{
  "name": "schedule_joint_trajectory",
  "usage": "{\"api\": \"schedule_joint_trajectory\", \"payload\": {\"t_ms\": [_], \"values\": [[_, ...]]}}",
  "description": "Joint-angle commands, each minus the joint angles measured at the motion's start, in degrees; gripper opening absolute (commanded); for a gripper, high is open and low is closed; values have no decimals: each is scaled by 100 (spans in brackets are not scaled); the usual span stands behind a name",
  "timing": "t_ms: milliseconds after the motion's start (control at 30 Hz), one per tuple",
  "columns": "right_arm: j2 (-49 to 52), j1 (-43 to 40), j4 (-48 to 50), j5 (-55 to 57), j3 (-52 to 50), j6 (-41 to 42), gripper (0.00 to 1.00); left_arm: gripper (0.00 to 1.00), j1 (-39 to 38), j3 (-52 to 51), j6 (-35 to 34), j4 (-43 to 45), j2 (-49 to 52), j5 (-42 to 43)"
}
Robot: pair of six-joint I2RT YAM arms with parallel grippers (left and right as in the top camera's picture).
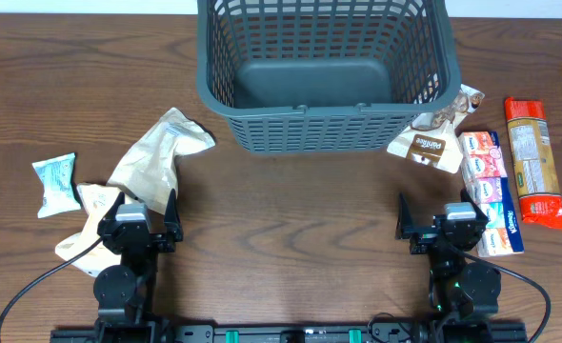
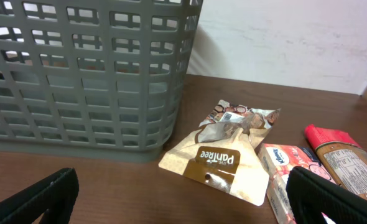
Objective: Pack container
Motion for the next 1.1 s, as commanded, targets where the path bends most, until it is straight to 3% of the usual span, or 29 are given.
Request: {"api": "schedule_joint_trajectory", "payload": {"t_ms": [0, 100, 367, 500, 933, 1067], "values": [[-37, -20, -4, -76, -37, -13, 99, 81, -35, -98, -11, -245, 15, -153], [-33, -20, -20, -79, -37, 72, 99, 81, -33, -98, -11, -245, 15, -153], [-31, -26, -4, 50, -9, 1401, 99, 81, -33, -98, -7, -227, 15, -157], [61, -57, -201, 52, 166, 1449, 99, 81, -28, -98, -11, -234, 24, -155], [2205, -699, -3425, 50, 3442, 1071, 99, 81, -28, -98, -13, -234, 44, -155], [3064, -706, -4356, -166, 4533, 551, 99, 81, -28, -98, -107, -234, 44, -153]]}}
